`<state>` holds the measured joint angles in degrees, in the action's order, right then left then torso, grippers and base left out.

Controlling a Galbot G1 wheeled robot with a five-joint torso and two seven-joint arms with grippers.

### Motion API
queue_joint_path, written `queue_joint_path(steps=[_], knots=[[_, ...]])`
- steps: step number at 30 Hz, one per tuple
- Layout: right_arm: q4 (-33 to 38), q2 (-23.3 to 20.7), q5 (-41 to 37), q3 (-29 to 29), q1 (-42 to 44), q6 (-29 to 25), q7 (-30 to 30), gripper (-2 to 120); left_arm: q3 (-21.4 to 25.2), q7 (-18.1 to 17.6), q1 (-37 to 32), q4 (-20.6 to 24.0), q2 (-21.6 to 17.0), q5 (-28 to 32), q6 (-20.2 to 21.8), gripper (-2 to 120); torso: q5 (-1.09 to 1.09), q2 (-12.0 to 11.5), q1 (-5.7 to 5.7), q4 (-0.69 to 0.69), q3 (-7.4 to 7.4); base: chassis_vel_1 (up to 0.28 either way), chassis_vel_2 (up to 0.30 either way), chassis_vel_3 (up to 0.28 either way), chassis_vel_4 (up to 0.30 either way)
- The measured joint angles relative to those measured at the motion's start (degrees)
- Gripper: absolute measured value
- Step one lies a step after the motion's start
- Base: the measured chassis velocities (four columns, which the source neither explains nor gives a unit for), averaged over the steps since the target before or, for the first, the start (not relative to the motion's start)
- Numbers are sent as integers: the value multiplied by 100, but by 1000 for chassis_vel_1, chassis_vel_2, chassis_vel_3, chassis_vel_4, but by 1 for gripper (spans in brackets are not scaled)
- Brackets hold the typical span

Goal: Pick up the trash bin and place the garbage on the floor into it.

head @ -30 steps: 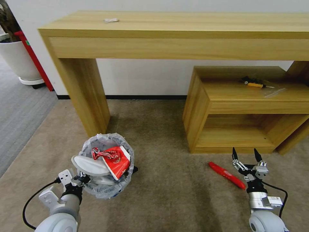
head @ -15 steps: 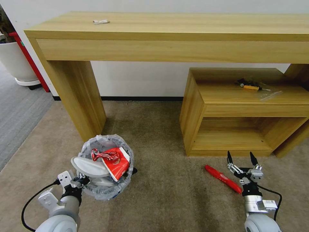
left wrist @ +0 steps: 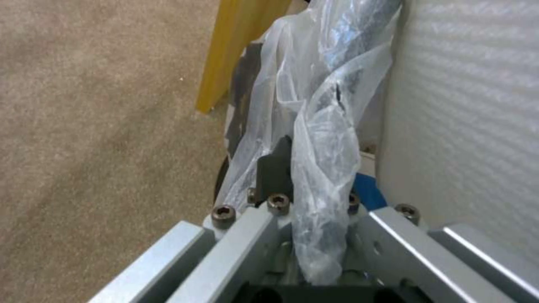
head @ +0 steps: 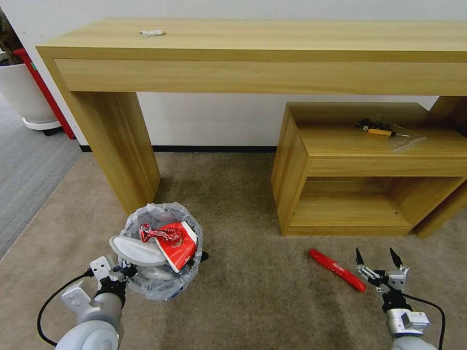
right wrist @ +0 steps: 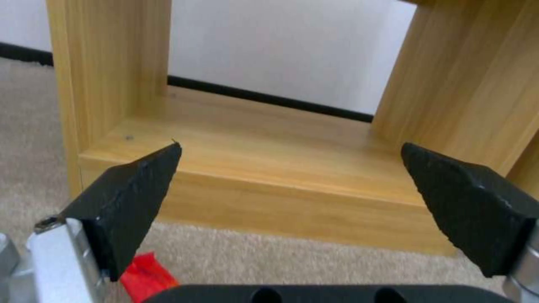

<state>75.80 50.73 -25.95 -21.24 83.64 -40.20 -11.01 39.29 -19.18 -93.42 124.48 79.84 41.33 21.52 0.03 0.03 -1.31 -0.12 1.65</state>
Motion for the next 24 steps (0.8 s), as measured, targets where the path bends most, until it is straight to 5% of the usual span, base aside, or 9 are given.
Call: queue_joint_path(steps=[24], knots=[[419,223,-80,-40,-107,-360,89,100,-4,-32,73,-49,-71,69,-6,0,-1,0,0,1,0,0,0,0,0]])
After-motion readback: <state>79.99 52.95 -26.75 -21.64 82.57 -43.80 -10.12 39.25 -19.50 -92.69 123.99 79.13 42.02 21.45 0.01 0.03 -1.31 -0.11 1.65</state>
